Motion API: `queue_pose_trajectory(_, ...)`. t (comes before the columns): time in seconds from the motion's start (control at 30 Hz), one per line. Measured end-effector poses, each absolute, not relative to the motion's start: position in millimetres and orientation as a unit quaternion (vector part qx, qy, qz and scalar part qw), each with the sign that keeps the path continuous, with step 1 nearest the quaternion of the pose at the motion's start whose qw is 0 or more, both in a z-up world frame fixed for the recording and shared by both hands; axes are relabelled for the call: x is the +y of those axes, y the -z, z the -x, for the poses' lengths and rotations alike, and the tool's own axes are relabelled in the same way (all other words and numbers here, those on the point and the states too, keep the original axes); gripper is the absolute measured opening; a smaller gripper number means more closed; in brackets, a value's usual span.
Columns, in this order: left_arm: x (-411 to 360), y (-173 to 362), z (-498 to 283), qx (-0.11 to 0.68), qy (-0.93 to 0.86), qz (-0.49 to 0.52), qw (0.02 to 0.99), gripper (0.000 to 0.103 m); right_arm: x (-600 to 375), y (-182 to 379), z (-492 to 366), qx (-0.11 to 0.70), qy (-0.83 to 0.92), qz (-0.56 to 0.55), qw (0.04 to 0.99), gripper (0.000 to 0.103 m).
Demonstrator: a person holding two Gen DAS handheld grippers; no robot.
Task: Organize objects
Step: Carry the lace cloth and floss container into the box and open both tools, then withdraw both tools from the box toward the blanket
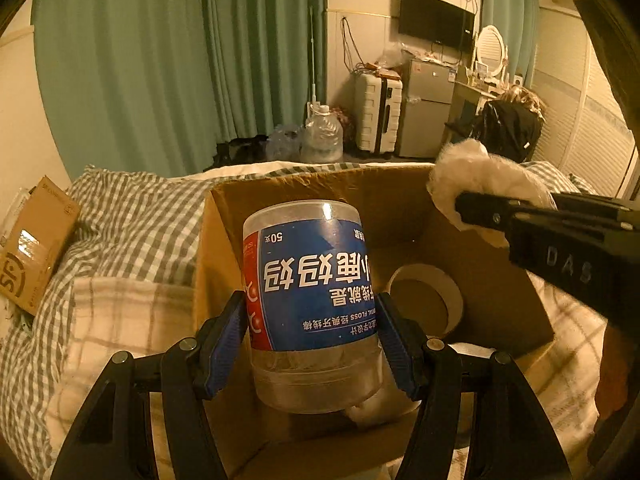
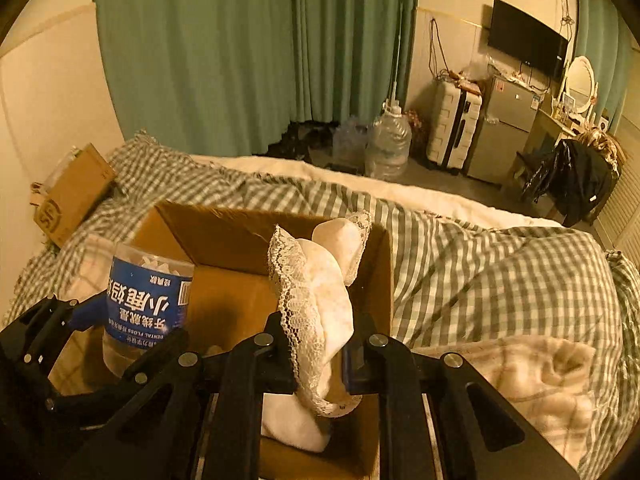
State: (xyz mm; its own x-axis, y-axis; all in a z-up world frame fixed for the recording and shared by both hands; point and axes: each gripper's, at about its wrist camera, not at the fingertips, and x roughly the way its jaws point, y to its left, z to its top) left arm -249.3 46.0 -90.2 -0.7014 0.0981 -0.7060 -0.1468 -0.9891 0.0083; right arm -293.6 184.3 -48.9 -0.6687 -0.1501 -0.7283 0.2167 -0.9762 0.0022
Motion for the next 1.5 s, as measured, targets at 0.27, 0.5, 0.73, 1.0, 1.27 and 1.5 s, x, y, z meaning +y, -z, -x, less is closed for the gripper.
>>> queue_pose_trajectory(0.27, 35.6, 72.7, 232.2, 0.012, -0.927, 0.368, 0.068, 0.096, 200.2, 32.1, 276.9, 0.003, 0.928, -0.363, 0.087, 0.071)
queue_pose_trajectory(0.5, 18.8, 35.9, 168.5, 0.012, -0.94, 0.336, 0.048, 0.101, 218.6, -12.6, 209.5, -0.005, 0.943, -0.33, 0.044, 0.076)
queue_pose_trajectory(0.73, -9.0, 5.4, 108.0, -0.009, -0.949, 0.313, 0.036, 0.103, 206.8, -46.4, 120.3, 0.02, 0.952, -0.301, 0.046, 0.076)
queue_pose_trajectory(1.0, -36.8, 34.0, 66.7, -0.023, -0.949, 0.314, 0.003, 0.103, 188.8, -24.2, 68.7, 0.028, 0.947, -0.314, 0.055, 0.076)
queue_pose_trajectory(1.27, -46.1, 78.0, 56.4, -0.017, -0.941, 0.337, -0.026, 0.103, 164.8, 57.0, 75.4, 0.037, 0.906, -0.415, 0.069, 0.076)
queue_pose_trajectory(1.5, -58.9, 99.2, 68.0, -0.04, -0.926, 0.375, -0.03, 0.103, 144.1, 117.2, 95.5, 0.065, 0.87, -0.483, 0.071, 0.076)
